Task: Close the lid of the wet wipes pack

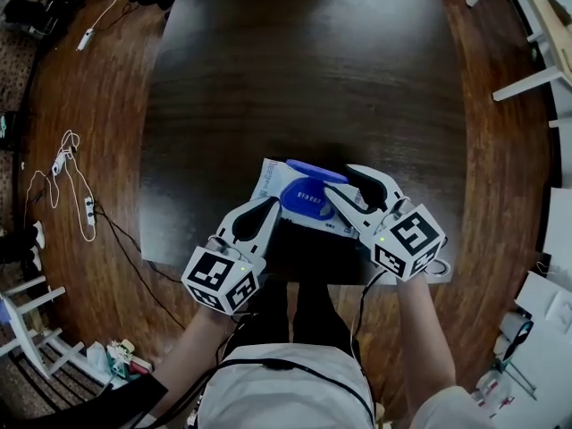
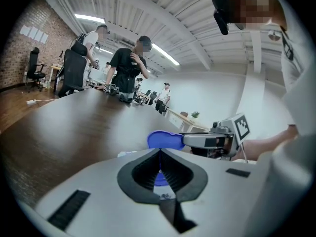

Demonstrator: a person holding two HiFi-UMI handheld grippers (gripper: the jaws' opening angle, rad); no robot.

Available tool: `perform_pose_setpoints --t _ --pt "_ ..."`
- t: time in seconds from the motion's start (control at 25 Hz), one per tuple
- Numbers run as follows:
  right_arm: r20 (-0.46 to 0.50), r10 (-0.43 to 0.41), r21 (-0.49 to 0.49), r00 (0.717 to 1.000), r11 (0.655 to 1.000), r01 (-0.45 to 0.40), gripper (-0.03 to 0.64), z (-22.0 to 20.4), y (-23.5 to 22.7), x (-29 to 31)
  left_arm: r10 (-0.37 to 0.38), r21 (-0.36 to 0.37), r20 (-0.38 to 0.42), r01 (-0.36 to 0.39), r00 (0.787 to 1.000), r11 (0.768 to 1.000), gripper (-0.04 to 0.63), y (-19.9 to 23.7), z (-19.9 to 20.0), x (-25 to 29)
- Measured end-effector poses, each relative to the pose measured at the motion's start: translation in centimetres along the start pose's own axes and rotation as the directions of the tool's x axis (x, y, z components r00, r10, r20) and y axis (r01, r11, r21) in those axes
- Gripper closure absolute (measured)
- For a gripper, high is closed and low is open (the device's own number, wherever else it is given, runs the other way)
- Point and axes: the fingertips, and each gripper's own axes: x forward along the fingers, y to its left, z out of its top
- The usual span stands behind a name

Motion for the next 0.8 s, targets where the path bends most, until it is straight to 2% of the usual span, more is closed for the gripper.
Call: perform_pose_setpoints --t 0.44,0.8 --pt "-0.007 0.002 -0.016 1.000 1.000 -0.002 0.449 -1.1 3.9 -0.8 -0.017 0.020 0.014 0.017 1.000 1.000 0.594 -0.8 -0.2 -2.2" --pt "-0.021 -0.006 0.010 1.000 1.000 0.007 0.449 -2.6 5.9 -0.1 -0.015 0.026 0.017 0.015 1.000 1.000 0.594 -0.5 -0.6 -4.0"
